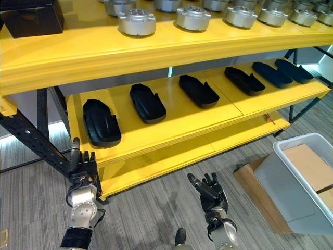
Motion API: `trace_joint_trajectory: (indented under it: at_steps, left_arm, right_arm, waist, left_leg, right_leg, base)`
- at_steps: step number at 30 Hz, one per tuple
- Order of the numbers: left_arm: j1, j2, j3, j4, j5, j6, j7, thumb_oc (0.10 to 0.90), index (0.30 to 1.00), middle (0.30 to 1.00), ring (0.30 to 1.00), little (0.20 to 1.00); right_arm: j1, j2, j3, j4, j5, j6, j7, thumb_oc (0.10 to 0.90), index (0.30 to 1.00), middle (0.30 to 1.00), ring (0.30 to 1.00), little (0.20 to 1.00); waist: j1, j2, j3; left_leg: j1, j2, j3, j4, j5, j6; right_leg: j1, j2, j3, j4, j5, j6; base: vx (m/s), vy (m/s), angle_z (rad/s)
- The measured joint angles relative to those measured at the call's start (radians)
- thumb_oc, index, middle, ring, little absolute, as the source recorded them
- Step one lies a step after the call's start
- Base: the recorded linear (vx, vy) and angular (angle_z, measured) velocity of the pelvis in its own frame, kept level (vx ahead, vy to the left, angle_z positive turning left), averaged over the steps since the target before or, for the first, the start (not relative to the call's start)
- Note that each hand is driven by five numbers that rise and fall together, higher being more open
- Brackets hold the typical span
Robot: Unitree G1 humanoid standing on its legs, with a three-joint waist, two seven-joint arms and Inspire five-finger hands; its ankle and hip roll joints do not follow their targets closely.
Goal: Move parts from the plastic box to the shelf.
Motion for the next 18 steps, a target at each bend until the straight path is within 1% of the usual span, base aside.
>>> trace_joint_trajectory:
  at_steps: [2, 7, 11, 14, 16, 17, 18]
  left_arm:
    - [0.0, -0.002, -0.005, -0.001, 0.0, 0.002, 0.0, 0.9, 1.0, 1.0, 1.0, 1.0]
    - [0.005, -0.002, -0.003, -0.012, 0.0, 0.004, -0.001, 0.9, 1.0, 1.0, 1.0, 1.0]
    - [0.069, 0.013, -0.04, -0.096, 0.018, 0.026, -0.001, 0.9, 1.0, 1.0, 1.0, 1.0]
    - [0.151, 0.06, -0.106, -0.187, 0.071, 0.058, -0.013, 0.9, 1.0, 1.0, 1.0, 1.0]
    - [0.178, 0.09, -0.127, -0.212, 0.102, 0.079, -0.021, 0.9, 1.0, 1.0, 1.0, 1.0]
    - [0.203, 0.113, -0.136, -0.245, 0.122, 0.098, -0.033, 0.9, 1.0, 1.0, 1.0, 1.0]
    - [0.233, 0.146, -0.169, -0.283, 0.14, 0.107, -0.043, 0.9, 1.0, 1.0, 1.0, 1.0]
  right_arm:
    - [-0.002, 0.001, 0.0, -0.003, 0.0, 0.0, 0.0, 0.9, 1.0, 1.0, 1.0, 1.0]
    - [-0.002, 0.0, 0.0, -0.025, 0.0, 0.0, 0.0, 0.9, 1.0, 1.0, 1.0, 1.0]
    - [0.002, -0.009, -0.001, -0.041, -0.002, 0.0, 0.001, 0.9, 1.0, 1.0, 1.0, 1.0]
    - [0.03, -0.028, -0.018, -0.095, -0.007, -0.002, 0.005, 0.9, 1.0, 1.0, 1.0, 1.0]
    - [0.035, -0.038, -0.031, -0.101, -0.023, -0.002, 0.006, 0.9, 1.0, 1.0, 1.0, 1.0]
    - [0.038, -0.047, -0.032, -0.111, -0.024, -0.001, 0.009, 0.9, 1.0, 1.0, 1.0, 1.0]
    - [0.043, -0.052, -0.037, -0.124, -0.026, -0.001, 0.017, 0.9, 1.0, 1.0, 1.0, 1.0]
  waist:
    - [0.004, -0.004, 0.004]
    - [0.005, -0.003, 0.01]
    - [0.008, 0.005, 0.019]
    - [0.015, 0.02, 0.033]
    - [0.034, 0.03, 0.04]
    - [0.031, 0.032, 0.044]
    - [0.028, 0.033, 0.051]
  left_leg:
    - [0.0, 0.0, -0.003, 0.0, 0.0, 0.0]
    - [0.0, 0.0, -0.005, 0.0, 0.0, 0.0]
    - [-0.001, 0.0, -0.006, 0.0, 0.0, 0.0]
    - [0.0, 0.0, -0.009, 0.0, 0.0, 0.0]
    - [-0.002, 0.0, -0.016, 0.0, 0.0, 0.001]
    - [-0.003, -0.001, -0.023, 0.0, 0.0, 0.001]
    - [-0.003, -0.001, -0.027, 0.0, 0.0, 0.001]
  right_leg:
    - [0.002, -0.001, -0.001, 0.0, -0.007, 0.008]
    - [0.002, -0.001, -0.002, 0.0, -0.004, 0.004]
    - [0.006, -0.001, -0.008, 0.0, -0.004, 0.004]
    - [0.009, -0.002, -0.011, 0.0, -0.006, 0.006]
    - [0.013, -0.002, -0.016, 0.0, -0.008, 0.007]
    - [0.015, -0.003, -0.022, 0.0, -0.008, 0.007]
    - [0.017, -0.004, -0.026, 0.0, -0.011, 0.01]
  base:
    - [-0.02, 0.003, 0.08]
    - [-0.01, 0.0, 0.0]
    - [-0.03, -0.002, 0.03]
    - [-0.02, 0.004, 0.04]
    - [-0.04, -0.002, 0.07]
    - [-0.03, -0.005, 0.1]
    - [-0.03, -0.003, 0.1]
